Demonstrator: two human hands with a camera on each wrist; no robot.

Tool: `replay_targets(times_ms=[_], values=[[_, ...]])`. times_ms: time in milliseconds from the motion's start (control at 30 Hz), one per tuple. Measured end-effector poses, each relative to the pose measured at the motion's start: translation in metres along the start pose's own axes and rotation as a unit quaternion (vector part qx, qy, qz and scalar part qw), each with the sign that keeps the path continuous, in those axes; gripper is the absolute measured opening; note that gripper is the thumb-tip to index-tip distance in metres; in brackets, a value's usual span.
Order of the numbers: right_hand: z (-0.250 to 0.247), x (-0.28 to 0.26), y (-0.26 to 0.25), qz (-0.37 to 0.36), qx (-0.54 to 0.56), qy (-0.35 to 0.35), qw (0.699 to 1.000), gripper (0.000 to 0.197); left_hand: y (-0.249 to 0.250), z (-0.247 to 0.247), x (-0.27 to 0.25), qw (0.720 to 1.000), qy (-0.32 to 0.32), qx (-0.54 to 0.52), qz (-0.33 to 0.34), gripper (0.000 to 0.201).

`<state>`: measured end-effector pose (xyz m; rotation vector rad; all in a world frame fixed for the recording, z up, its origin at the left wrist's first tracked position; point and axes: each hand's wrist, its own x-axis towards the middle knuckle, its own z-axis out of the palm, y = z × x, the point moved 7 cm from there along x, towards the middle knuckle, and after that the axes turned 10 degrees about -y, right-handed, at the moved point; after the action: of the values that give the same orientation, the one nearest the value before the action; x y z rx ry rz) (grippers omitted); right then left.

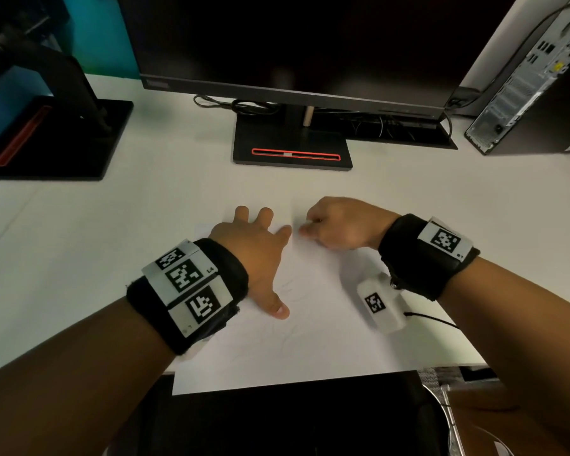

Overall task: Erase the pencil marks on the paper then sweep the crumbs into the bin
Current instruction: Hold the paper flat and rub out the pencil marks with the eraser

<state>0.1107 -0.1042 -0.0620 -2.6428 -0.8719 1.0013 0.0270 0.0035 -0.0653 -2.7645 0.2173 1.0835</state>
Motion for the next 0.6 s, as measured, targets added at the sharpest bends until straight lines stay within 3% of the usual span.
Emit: replay_targets(times_ms=[67, 200, 333, 467, 600], values=[[-0.003, -0.001, -0.003, -0.001, -0.025, 0.018, 1.0, 0.044, 0.0, 0.0, 0.0, 1.0, 0.0, 0.002, -0.003, 0.129], [0.012, -0.001, -0.011, -0.033, -0.014, -0.034, 0.999, 0.043, -0.002, 0.0, 0.001, 1.0, 0.004, -0.002, 0.0, 0.126], [-0.006, -0.002, -0.006, -0.001, -0.033, 0.014, 0.999, 0.044, -0.002, 0.001, 0.001, 1.0, 0.002, 0.004, -0.005, 0.129], [0.012, -0.001, -0.015, -0.035, -0.026, -0.042, 0.998, 0.043, -0.003, 0.002, 0.001, 1.0, 0.005, -0.003, -0.002, 0.127], [-0.007, 0.002, -0.003, 0.009, -0.002, 0.001, 1.0, 0.045, -0.003, 0.002, 0.001, 1.0, 0.003, 0.003, -0.002, 0.13]])
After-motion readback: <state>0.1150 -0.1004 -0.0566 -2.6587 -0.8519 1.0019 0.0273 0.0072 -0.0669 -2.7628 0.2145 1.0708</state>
